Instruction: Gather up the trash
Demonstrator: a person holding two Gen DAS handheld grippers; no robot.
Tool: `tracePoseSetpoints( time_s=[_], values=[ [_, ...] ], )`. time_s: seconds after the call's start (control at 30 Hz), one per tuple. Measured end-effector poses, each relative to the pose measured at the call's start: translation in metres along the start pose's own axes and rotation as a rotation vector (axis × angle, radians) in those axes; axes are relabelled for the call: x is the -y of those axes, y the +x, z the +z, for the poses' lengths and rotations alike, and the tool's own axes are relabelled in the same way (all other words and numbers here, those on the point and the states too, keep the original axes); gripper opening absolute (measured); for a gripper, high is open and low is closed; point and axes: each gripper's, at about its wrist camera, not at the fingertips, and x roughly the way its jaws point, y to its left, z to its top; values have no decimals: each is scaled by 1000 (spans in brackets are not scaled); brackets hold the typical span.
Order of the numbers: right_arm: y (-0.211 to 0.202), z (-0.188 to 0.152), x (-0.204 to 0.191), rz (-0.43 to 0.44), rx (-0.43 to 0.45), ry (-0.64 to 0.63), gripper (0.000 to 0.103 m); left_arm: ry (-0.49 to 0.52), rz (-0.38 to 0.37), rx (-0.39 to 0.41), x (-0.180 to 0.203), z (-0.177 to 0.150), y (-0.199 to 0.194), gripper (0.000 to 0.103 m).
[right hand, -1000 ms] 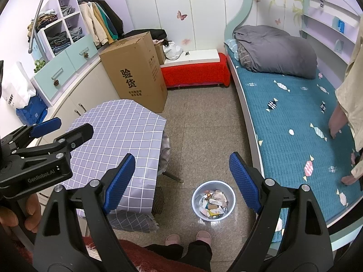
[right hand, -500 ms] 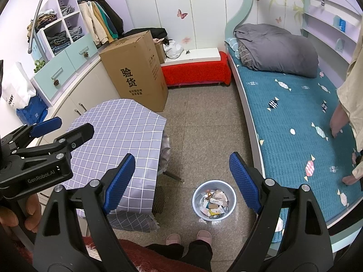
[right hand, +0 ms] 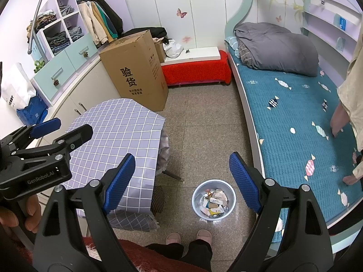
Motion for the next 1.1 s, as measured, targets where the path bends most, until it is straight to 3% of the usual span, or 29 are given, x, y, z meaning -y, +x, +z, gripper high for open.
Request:
tracePoseSetpoints(
  time_s=[0.8,1.1],
  values=[
    [0,-4,6,1,-9,7,83,12,-11,-20,-3,7,5,85],
    [8,2,14,12,-39,6,83,-19,-3,-71,-5,12,22,85]
  ],
)
